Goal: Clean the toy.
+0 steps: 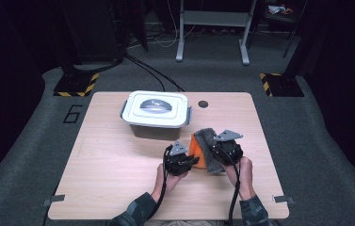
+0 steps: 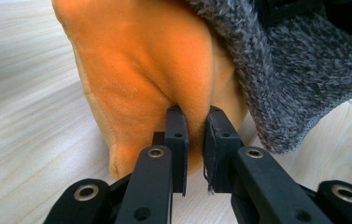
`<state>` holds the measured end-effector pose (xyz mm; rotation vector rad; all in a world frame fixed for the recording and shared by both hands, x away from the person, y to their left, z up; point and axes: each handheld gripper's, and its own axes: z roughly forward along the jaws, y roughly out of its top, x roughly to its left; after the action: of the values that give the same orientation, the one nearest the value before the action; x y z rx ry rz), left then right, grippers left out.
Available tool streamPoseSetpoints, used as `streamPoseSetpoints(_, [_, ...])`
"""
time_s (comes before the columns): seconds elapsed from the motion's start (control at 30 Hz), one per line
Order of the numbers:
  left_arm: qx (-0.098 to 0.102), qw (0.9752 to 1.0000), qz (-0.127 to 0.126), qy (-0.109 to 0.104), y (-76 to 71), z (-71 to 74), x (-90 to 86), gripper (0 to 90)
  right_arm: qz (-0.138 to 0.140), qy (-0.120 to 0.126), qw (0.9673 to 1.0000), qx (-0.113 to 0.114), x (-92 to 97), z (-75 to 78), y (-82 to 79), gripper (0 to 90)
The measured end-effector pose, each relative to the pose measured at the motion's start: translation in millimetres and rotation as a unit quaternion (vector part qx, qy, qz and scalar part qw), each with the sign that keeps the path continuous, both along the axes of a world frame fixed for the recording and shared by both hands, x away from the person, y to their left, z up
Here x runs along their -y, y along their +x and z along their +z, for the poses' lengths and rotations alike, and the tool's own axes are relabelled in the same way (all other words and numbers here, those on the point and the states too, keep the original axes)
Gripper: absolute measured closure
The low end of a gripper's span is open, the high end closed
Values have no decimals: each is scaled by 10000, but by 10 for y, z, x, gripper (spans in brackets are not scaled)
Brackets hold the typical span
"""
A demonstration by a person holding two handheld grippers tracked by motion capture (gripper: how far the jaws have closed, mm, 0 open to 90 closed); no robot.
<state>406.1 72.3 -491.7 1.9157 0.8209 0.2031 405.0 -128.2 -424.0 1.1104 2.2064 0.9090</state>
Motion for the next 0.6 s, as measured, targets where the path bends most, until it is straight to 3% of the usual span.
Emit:
streamPoseSetpoints(0.37, [-80,10000,4,-53,36,-32,-36,805,-152,14,9999,-42,79,-34,20,748])
streamPoseSetpoints(0.6, [-142,9999,11,-68,75,-61,-71,806,-456,-46,9988,-162,272,-113,70,748])
